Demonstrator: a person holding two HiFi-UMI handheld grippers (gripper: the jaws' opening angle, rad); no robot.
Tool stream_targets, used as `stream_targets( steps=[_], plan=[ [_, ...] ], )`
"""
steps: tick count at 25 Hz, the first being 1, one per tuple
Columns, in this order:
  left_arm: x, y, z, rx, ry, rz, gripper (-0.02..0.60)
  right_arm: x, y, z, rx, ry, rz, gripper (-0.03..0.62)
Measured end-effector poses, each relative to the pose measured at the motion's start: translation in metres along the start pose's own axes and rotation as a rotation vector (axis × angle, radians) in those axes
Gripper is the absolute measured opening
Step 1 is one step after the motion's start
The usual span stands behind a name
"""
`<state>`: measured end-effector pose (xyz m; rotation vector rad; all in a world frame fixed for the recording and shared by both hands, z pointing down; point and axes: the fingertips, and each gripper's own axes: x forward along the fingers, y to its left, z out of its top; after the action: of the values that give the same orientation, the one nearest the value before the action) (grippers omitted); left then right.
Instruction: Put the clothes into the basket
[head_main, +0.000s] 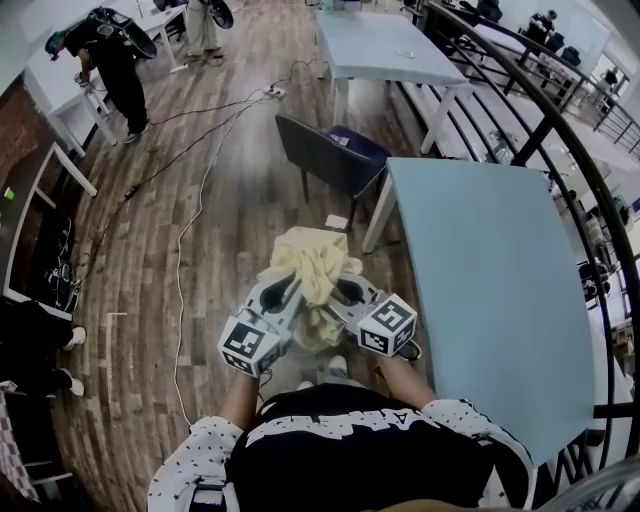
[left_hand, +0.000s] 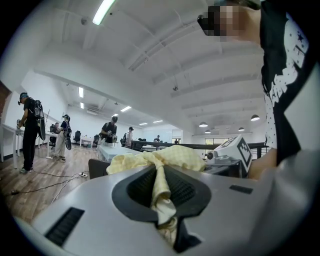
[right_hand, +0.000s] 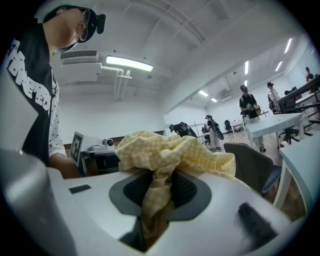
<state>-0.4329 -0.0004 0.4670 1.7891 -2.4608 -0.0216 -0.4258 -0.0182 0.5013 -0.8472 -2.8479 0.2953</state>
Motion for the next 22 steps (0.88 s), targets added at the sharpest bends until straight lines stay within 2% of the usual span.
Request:
stream_targets(
  steps=[7,14,22],
  plan=[
    [0.028,0.002,-0.004,-0.008,0.033,0.026,0.041,-0.006,-0.028,0.002,0.022,-0.001,0.037,0.083],
    [0.034,0.011,-0.015,-0.019,0.053,0.066,0.042,0.002,-0.037,-0.008,0.023,0.019,0.074,0.083],
    [0.031,0.032,-0.034,-0.047,0.095,0.026,0.043,0.023,-0.040,-0.027,0.033,0.060,0.061,0.083]
  ],
)
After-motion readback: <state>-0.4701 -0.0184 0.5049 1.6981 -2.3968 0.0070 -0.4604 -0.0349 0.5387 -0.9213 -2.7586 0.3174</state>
